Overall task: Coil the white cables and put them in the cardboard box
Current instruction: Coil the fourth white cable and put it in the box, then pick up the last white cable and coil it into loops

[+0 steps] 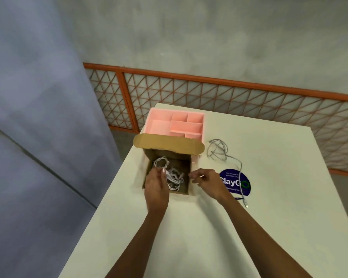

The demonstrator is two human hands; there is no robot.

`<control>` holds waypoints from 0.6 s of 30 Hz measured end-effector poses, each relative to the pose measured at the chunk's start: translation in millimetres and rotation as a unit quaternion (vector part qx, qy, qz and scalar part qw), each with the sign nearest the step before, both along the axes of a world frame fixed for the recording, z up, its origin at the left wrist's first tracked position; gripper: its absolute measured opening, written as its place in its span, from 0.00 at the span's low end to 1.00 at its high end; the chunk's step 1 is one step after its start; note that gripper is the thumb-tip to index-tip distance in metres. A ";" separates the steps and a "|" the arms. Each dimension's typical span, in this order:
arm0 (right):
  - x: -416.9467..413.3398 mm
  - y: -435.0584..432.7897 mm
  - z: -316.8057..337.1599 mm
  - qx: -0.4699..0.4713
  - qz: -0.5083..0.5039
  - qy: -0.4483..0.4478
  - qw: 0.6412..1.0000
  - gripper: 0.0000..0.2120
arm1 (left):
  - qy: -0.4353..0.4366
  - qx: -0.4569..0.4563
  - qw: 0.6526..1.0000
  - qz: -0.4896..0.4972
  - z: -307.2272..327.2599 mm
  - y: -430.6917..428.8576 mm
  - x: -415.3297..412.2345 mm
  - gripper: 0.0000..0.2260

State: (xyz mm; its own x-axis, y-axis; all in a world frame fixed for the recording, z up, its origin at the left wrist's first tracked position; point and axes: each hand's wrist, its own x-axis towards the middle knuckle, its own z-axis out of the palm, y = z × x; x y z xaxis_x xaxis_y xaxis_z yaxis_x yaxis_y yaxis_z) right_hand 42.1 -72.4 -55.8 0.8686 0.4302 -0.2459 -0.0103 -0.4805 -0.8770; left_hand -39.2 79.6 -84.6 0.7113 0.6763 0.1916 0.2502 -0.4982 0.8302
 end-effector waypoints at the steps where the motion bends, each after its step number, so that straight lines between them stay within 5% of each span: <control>1: 2.1 -13.2 0.5 -0.003 0.017 0.026 1.000 0.10 | 0.000 0.009 1.000 -0.015 1.4 -12.4 0.4 0.12; 6: 14.4 -68.1 -9.9 -0.039 -0.048 0.067 0.996 0.10 | 0.018 0.021 0.991 -0.131 4.9 -75.3 8.1 0.10; 11: 38.0 -102.3 -19.3 -0.105 -0.188 -0.048 0.975 0.11 | 0.069 0.002 0.969 -0.238 3.0 -121.9 39.2 0.09; 18: 87.4 -127.8 -29.2 -0.120 -0.196 -0.040 0.972 0.16 | 0.199 -0.164 0.946 -0.195 0.0 -146.1 107.3 0.12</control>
State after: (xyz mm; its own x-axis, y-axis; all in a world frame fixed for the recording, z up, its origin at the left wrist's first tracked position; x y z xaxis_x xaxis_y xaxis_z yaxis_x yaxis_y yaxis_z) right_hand 129.5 -200.2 -85.0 0.9747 0.0002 -0.2234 -0.1708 -0.6439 -0.7458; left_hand 68.1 -66.6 -84.6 0.8905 0.3252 -0.3181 0.4255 -0.3482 0.8353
